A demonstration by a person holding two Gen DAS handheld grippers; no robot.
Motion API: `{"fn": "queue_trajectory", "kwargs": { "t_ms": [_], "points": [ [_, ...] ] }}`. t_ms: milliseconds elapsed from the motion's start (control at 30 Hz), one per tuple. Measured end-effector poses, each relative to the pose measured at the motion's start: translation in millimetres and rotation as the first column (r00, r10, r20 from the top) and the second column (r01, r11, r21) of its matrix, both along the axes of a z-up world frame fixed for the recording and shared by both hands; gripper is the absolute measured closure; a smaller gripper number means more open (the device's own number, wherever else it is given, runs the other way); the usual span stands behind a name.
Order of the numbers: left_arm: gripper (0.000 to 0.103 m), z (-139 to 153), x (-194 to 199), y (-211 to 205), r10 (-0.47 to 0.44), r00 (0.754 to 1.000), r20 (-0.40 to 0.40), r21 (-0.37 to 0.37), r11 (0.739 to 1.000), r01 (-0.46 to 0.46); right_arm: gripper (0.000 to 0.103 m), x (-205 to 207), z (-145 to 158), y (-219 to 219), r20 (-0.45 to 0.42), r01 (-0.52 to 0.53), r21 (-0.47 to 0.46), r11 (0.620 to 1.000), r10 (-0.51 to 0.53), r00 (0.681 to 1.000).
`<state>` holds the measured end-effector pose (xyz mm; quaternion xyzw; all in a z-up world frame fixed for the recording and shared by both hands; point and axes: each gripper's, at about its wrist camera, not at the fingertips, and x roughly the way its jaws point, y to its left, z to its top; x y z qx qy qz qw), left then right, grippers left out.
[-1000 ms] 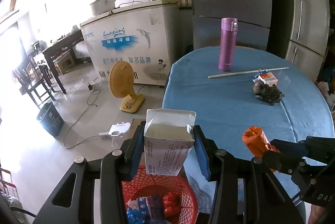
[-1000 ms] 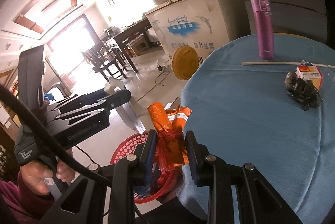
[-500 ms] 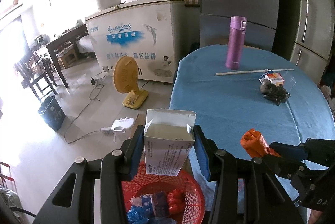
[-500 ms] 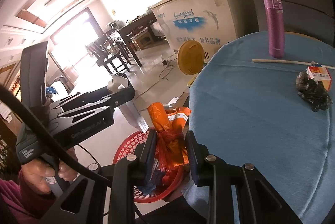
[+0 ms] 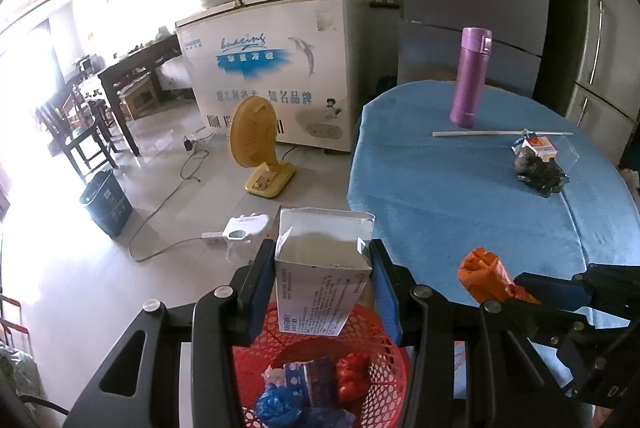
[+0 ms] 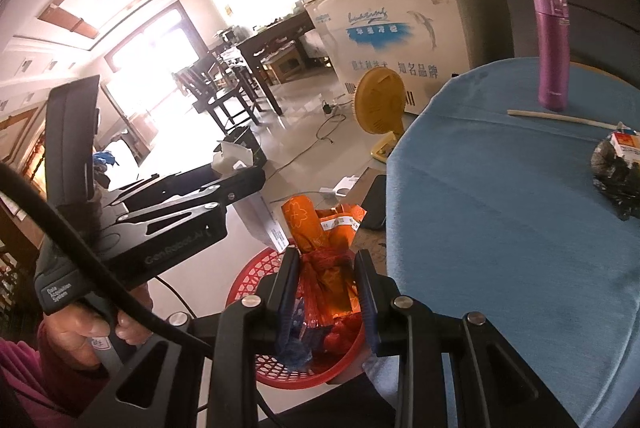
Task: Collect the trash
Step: 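Carry white carton in left tool and orange wrapper in right tool over red basket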
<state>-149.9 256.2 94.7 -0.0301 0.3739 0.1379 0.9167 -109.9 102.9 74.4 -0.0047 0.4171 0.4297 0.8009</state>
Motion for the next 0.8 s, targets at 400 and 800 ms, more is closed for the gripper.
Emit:
{"fn": "queue_trajectory", "kwargs": {
  "t_ms": [400, 800],
  "points": [
    [0.055, -8.6, -7.2, 17.1, 0.027, 0.999, -0.018, -0.010, 1.000, -0.027, 0.073, -2.2, -7.8, 22.0, -0.012, -0.039, -0.017, 0.999, 0.039, 0.999],
    [0.055, -23.6, -16.9, 35.7, 0.062, 0.996, -0.058, -0.023, 0.998, -0.064, 0.073, -2.4, -20.1, 43.9, -0.039, -0.083, -0.029, 0.996, 0.082, 0.996]
  ]
}}
